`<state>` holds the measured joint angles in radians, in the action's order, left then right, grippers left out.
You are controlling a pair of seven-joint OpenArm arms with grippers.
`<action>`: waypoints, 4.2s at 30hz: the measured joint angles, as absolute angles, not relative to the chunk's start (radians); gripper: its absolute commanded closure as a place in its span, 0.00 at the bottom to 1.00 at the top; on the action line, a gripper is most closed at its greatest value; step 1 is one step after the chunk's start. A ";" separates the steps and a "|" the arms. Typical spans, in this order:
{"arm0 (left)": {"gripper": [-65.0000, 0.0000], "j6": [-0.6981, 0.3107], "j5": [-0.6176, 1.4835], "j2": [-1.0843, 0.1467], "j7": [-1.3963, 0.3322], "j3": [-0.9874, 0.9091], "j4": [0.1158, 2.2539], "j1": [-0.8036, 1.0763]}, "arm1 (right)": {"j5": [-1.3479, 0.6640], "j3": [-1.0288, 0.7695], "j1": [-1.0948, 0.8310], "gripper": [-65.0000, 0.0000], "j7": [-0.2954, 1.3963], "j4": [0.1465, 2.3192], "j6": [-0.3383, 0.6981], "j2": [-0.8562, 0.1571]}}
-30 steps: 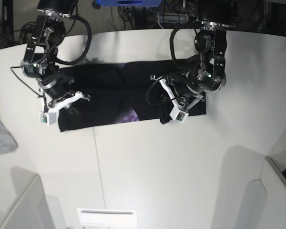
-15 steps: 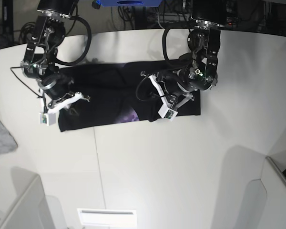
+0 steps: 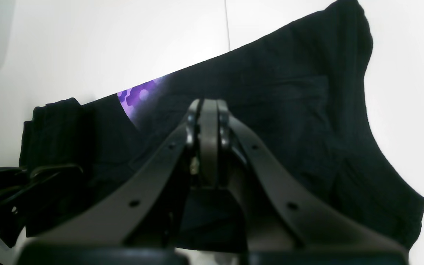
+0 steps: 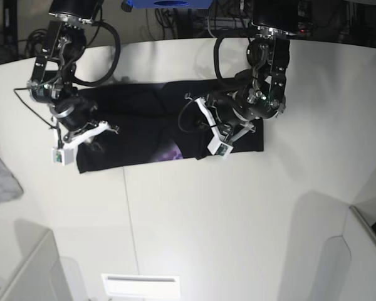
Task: Fold the T-shirt properly
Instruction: 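Lay the strip end at the middle and open the left gripper, then move the left gripper to the new folded edge and grasp it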
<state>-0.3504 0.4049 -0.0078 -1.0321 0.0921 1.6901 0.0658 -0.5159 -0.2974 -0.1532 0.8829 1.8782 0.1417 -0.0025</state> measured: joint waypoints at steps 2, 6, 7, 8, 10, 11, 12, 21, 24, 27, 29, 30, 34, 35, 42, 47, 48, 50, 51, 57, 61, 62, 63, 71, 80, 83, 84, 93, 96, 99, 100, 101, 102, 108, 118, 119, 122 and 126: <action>1.00 -0.350 0.405 -0.008 -1.032 0.086 1.690 0.066 | -0.516 -0.297 -0.153 1.00 0.883 1.878 0.142 -0.002; 1.00 -0.350 0.405 -0.009 -1.032 0.091 1.690 0.065 | -0.516 -0.297 -0.153 1.00 0.883 1.878 0.142 -0.002; 1.00 -0.350 0.405 -0.009 -1.032 0.091 1.690 0.065 | -0.516 -0.297 -0.153 1.00 0.883 1.878 0.142 -0.002; 1.00 -0.350 0.405 -0.009 -1.032 0.092 1.690 0.066 | -0.516 -0.297 -0.153 1.00 0.883 1.878 0.142 -0.002; 0.97 -0.350 0.405 -0.009 -1.032 0.091 1.690 0.065 | -0.516 -0.297 -0.153 1.00 0.883 1.878 0.142 -0.002; 0.89 -0.350 0.405 -0.009 -1.032 0.091 1.690 0.065 | -0.516 -0.297 -0.153 1.00 0.883 1.878 0.142 -0.002; 0.82 -0.350 0.405 -0.009 -1.032 0.091 1.690 0.065 | -0.516 -0.297 -0.153 1.00 0.883 1.878 0.142 -0.002; 0.46 -0.350 0.405 -0.008 -1.032 0.093 1.690 0.063 | -0.516 -0.297 -0.153 1.00 0.883 1.878 0.142 -0.002; 0.45 -0.350 0.405 -0.009 -1.031 0.109 1.679 0.035 | -0.516 -0.297 -0.154 1.00 0.883 1.878 0.142 -0.002; 0.46 -0.348 0.405 -0.008 -1.029 0.172 1.645 0.002 | -0.517 -0.297 -0.153 1.00 0.883 1.878 0.142 -0.002; 0.46 -0.350 0.410 -0.005 -1.028 0.212 1.621 -0.009 | -0.516 -0.297 -0.153 1.00 0.883 1.878 0.142 -0.002; 0.46 -0.351 0.414 -0.002 -1.029 0.221 1.611 -0.011 | -0.516 -0.298 -0.154 1.00 0.883 1.878 0.142 -0.003; 0.46 -0.350 0.408 0.029 -1.029 0.226 1.575 -0.020 | -0.517 -0.300 -0.153 1.00 0.883 1.878 0.142 -0.002; 0.46 -0.350 0.408 0.035 -1.029 0.226 1.575 -0.020 | -0.517 -0.302 -0.153 1.00 0.883 1.878 0.142 -0.002; 0.46 -0.350 0.409 0.080 -1.029 0.231 1.590 -0.020 | -0.520 -0.340 -0.153 1.00 0.883 1.878 0.141 -0.002; 0.46 -0.350 0.405 0.083 -1.033 0.233 1.601 -0.032 | -0.517 -0.361 -0.154 1.00 0.885 1.878 0.141 -0.002; 0.46 -0.350 0.406 0.086 -1.036 0.233 1.602 -0.039 | -0.519 -0.362 -0.154 1.00 0.885 1.878 0.141 -0.002; 0.54 -0.346 0.405 0.089 -1.036 0.227 1.637 -0.047 | -0.520 -0.362 -0.154 1.00 0.887 1.878 0.141 -0.001; 0.63 -0.330 0.407 0.087 -1.032 0.223 1.675 -0.040 | -0.519 -0.362 -0.154 1.00 0.887 1.878 0.141 -0.001; 1.00 -0.122 0.393 0.044 -1.036 0.122 1.783 0.040 | -0.519 -0.363 -0.156 1.00 0.887 1.878 0.141 -0.002; 1.00 -0.065 0.405 0.050 -1.016 0.062 1.768 0.041 | -0.519 -0.362 -0.156 1.00 0.886 1.878 0.141 0.000; 1.00 -0.055 0.412 0.051 -1.013 0.058 1.748 0.041 | -0.519 -0.362 -0.156 1.00 0.886 1.878 0.141 -0.002; 1.00 -0.056 0.409 0.051 -1.018 0.059 1.725 0.043 | -0.519 -0.362 -0.155 1.00 0.886 1.878 0.141 -0.002; 1.00 -0.053 0.410 0.056 -1.020 0.132 1.573 0.010 | -0.519 -0.363 -0.154 1.00 0.884 1.878 0.141 -0.002; 1.00 -0.052 0.413 0.096 -1.017 0.132 1.488 -0.052 | -0.519 -0.363 -0.157 1.00 0.884 1.878 0.141 -0.002; 1.00 -0.052 0.411 0.111 -1.016 0.139 1.475 -0.064 | -0.519 -0.363 -0.157 1.00 0.884 1.878 0.141 -0.002; 1.00 -0.052 0.407 0.109 -1.016 0.157 1.474 -0.065 | -0.520 -0.363 -0.159 1.00 0.883 1.878 0.141 -0.002; 1.00 -0.052 0.418 0.128 -1.016 0.259 1.472 -0.102 | -0.519 -0.363 -0.159 1.00 0.883 1.878 0.141 -0.002; 1.00 -0.051 0.411 0.125 -1.022 0.252 1.499 -0.094 | -0.519 -0.363 -0.159 1.00 0.884 1.878 0.141 -0.002; 1.00 -0.058 0.434 0.105 -1.015 0.212 1.622 -0.038 | -0.525 -0.387 -0.156 1.00 0.892 1.878 0.141 -0.004; 1.00 -0.077 0.441 0.089 -1.019 0.175 1.681 -0.002 | -0.524 -0.407 -0.153 1.00 0.905 1.878 0.142 -0.002; 1.00 -0.073 0.434 0.067 -1.014 0.131 1.732 0.031 | -0.516 -0.420 -0.148 1.00 0.926 1.878 0.141 -0.007; 1.00 -0.072 0.415 0.042 -1.015 0.080 1.774 0.064 | -0.515 -0.430 -0.139 1.00 0.960 1.877 0.141 -0.014; 1.00 -0.284 0.424 -0.053 -1.013 -0.213 1.913 0.200 | -0.525 -0.503 -0.043 0.56 1.138 1.877 0.162 -0.005; 1.00 -0.558 0.356 -0.092 -0.876 -0.543 1.813 0.300 | -0.516 -0.637 0.059 0.24 1.229 1.612 0.379 -0.030; 1.00 -0.553 0.333 -0.096 -0.823 -0.525 1.795 0.318 | -0.514 -0.637 0.062 0.25 1.230 1.592 0.379 -0.042; 1.00 -0.555 0.308 -0.102 -0.717 -0.482 1.762 0.379 | -0.520 -0.641 0.081 0.25 1.223 1.544 0.379 -0.064; 1.00 -0.558 0.297 -0.097 -0.662 -0.463 1.719 0.401 | -0.521 -0.637 0.094 0.25 1.195 1.458 0.387 -0.123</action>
